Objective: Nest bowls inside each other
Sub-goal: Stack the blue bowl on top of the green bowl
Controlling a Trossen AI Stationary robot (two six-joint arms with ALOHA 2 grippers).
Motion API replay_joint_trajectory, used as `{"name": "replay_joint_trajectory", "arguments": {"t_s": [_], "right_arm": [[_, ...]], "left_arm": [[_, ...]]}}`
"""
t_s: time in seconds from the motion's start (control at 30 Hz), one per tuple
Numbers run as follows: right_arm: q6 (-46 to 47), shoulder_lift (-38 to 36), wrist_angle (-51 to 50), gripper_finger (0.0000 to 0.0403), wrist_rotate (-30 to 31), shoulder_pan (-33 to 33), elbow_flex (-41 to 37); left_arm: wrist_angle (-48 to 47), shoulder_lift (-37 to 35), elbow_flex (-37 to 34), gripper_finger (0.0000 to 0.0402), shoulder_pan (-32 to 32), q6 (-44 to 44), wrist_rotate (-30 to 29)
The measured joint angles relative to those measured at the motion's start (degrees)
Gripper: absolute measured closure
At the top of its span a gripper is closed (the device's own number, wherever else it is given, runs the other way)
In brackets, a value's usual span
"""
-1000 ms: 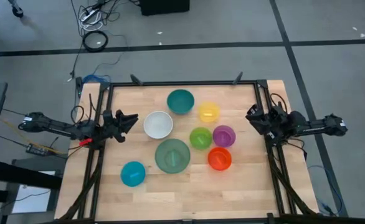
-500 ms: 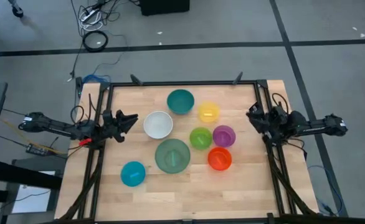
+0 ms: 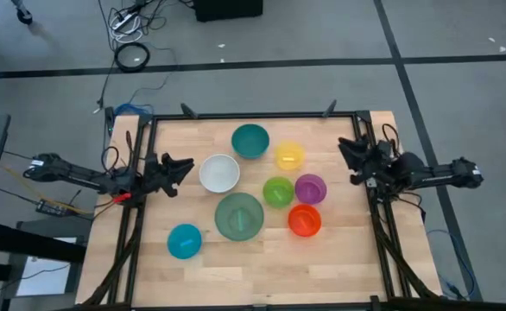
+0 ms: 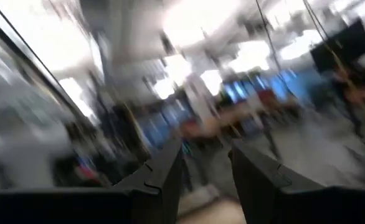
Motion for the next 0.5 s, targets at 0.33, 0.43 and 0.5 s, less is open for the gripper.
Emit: {"name": "replay_joint_trajectory", "arguments": {"t_s": [0.33, 0.43, 0.5], "right_arm": [[-2.4, 47.7, -40.3, 0.0279, 6.7, -6.6, 44.9], [3.5, 61.2, -59.9, 0.0283, 8.6, -12.1, 59.4], [5.5, 68.8, -68.8, 0.0284, 5.4, -15.8, 66.6]], "left_arm": [[-57.2, 24.6, 47.1, 0.0257, 4.9, 13.4, -12.6], [-78.8, 29.6, 60.8, 0.0257, 10.1, 9.0, -11.4], [-89.7, 32.0, 67.7, 0.0257, 14.1, 6.6, -9.4]]}}
